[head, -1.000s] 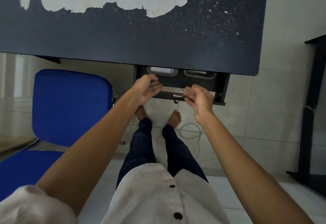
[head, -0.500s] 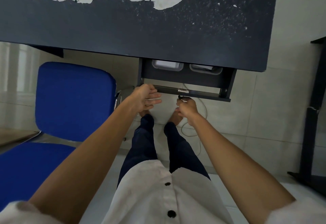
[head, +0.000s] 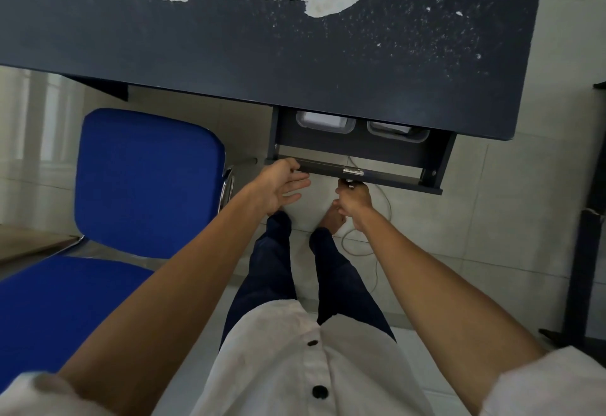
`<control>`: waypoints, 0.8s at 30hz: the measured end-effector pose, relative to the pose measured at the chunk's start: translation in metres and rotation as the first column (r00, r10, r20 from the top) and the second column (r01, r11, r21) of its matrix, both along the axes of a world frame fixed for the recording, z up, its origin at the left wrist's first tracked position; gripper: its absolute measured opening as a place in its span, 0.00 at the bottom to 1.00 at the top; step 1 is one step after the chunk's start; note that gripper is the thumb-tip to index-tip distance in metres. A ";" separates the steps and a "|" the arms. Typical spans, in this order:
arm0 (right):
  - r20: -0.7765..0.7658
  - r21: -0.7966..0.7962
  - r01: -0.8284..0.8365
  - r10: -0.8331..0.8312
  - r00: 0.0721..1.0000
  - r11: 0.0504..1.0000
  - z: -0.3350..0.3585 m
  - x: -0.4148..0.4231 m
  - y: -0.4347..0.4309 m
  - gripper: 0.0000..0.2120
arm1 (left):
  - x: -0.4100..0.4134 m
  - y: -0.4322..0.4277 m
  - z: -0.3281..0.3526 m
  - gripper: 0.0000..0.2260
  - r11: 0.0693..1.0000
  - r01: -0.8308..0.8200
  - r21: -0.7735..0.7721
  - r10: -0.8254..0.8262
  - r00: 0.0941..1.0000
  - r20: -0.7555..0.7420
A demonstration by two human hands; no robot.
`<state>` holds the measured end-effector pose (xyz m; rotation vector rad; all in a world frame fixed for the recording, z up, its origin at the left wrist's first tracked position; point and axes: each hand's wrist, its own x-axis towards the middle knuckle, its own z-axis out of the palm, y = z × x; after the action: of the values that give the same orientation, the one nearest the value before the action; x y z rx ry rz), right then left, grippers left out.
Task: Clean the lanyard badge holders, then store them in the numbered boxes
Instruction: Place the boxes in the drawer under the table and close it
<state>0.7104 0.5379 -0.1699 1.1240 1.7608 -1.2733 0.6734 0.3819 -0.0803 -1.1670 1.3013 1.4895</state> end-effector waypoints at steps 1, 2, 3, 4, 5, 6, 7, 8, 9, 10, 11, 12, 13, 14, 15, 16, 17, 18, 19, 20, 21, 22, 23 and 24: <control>0.005 -0.008 0.011 -0.011 1.000 1.000 -0.001 -0.001 0.000 0.09 | 0.000 0.000 -0.002 0.08 1.000 0.000 -0.016 0.000 1.000 -0.002; 0.008 -0.013 0.022 -0.022 1.000 1.000 -0.002 -0.002 0.000 0.09 | 0.000 0.001 -0.003 0.07 0.999 -0.002 -0.032 0.002 1.000 -0.003; 0.015 -0.016 0.030 -0.029 0.999 0.999 -0.003 -0.003 0.000 0.10 | 0.001 0.001 -0.005 0.08 0.999 -0.006 -0.046 0.006 1.000 -0.005; 0.022 -0.021 0.037 -0.037 0.999 0.999 -0.003 -0.004 0.001 0.10 | 0.002 0.002 -0.006 0.09 0.998 -0.014 -0.054 0.013 1.000 -0.007; 0.025 -0.027 0.049 -0.048 0.999 0.998 -0.002 -0.005 0.000 0.09 | 0.003 0.002 -0.007 0.10 0.998 -0.023 -0.056 0.022 1.000 -0.010; 0.022 -0.032 0.065 -0.064 0.998 0.997 0.000 -0.006 0.000 0.08 | 0.003 0.003 -0.007 0.11 0.998 -0.035 -0.054 0.034 0.999 -0.013; 0.017 -0.034 0.080 -0.079 0.997 0.996 0.002 -0.007 -0.001 0.08 | 0.004 0.003 -0.007 0.12 0.997 -0.050 -0.055 0.050 0.999 -0.017; 0.012 -0.035 0.091 -0.090 0.996 0.995 0.004 -0.007 -0.002 0.07 | 0.004 0.002 -0.007 0.13 0.996 -0.066 -0.061 0.065 0.998 -0.021; 0.008 -0.033 0.098 -0.098 0.995 0.995 0.006 -0.008 -0.002 0.08 | 0.003 0.002 -0.006 0.13 0.994 -0.080 -0.069 0.078 0.997 -0.026; 0.006 -0.030 0.102 -0.102 0.995 0.994 0.006 -0.008 -0.003 0.08 | 0.003 0.002 -0.005 0.14 0.993 -0.092 -0.076 0.090 0.995 -0.031; 0.005 -0.028 0.104 -0.104 0.995 0.994 0.006 -0.008 -0.003 0.07 | 0.002 0.003 -0.004 0.13 0.991 -0.109 -0.080 0.106 0.994 -0.037; 0.003 -0.026 0.106 -0.106 0.994 0.994 0.006 -0.008 -0.003 0.07 | 0.001 0.003 -0.002 0.12 0.987 -0.137 -0.078 0.134 0.990 -0.043; -0.003 -0.024 0.107 -0.107 0.994 0.994 0.007 -0.008 -0.003 0.06 | 0.000 0.004 0.000 0.10 0.982 -0.177 -0.070 0.174 0.984 -0.050; -0.013 -0.025 0.107 -0.107 0.994 0.994 0.007 -0.009 -0.004 0.06 | -0.001 0.004 0.003 0.07 0.974 -0.217 -0.059 0.214 0.975 -0.058; -0.027 -0.027 0.109 -0.109 0.994 0.994 0.008 -0.010 -0.005 0.06 | -0.002 0.005 0.005 0.06 0.967 -0.249 -0.053 0.245 0.967 -0.070; -0.040 -0.031 0.110 -0.111 0.993 0.993 0.009 -0.011 -0.005 0.06 | -0.003 0.005 0.007 0.06 0.961 -0.273 -0.054 0.268 0.960 -0.085; -0.052 -0.035 0.110 -0.112 0.992 0.993 0.010 -0.013 -0.007 0.06 | -0.004 0.005 0.007 0.06 0.955 -0.292 -0.056 0.286 0.953 -0.100; -0.062 -0.036 0.108 -0.110 0.992 0.993 0.012 -0.015 -0.007 0.06 | -0.005 0.005 0.008 0.06 0.951 -0.304 -0.055 0.297 0.948 -0.111; -0.067 -0.033 0.105 -0.107 0.992 0.994 0.012 -0.017 -0.008 0.06 | -0.007 0.004 0.008 0.07 0.950 -0.309 -0.051 0.301 0.946 -0.119; -0.072 -0.028 0.101 -0.103 0.992 0.994 0.012 -0.017 -0.007 0.07 | -0.008 0.004 0.008 0.07 0.951 -0.307 -0.046 0.300 0.946 -0.123; -0.077 -0.021 0.096 -0.097 0.992 0.995 0.012 -0.019 -0.007 0.08 | -0.010 0.003 0.008 0.08 0.952 -0.304 -0.043 0.297 0.947 -0.126; -0.083 -0.015 0.088 -0.089 0.993 0.996 0.013 -0.019 -0.006 0.08 | -0.011 0.002 0.008 0.08 0.952 -0.303 -0.042 0.296 0.947 -0.128; -0.092 -0.010 0.080 -0.081 0.992 0.997 0.013 -0.020 -0.006 0.08 | -0.013 0.002 0.008 0.08 0.952 -0.304 -0.039 0.297 0.946 -0.130; -0.102 -0.003 0.071 -0.071 0.992 0.997 0.014 -0.021 -0.005 0.07 | -0.014 0.002 0.008 0.09 0.951 -0.306 -0.034 0.299 0.945 -0.135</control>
<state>0.6889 0.5329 -0.1560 1.1490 1.8098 -1.3952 0.6592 0.3838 -0.0721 -1.3747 1.2970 1.7849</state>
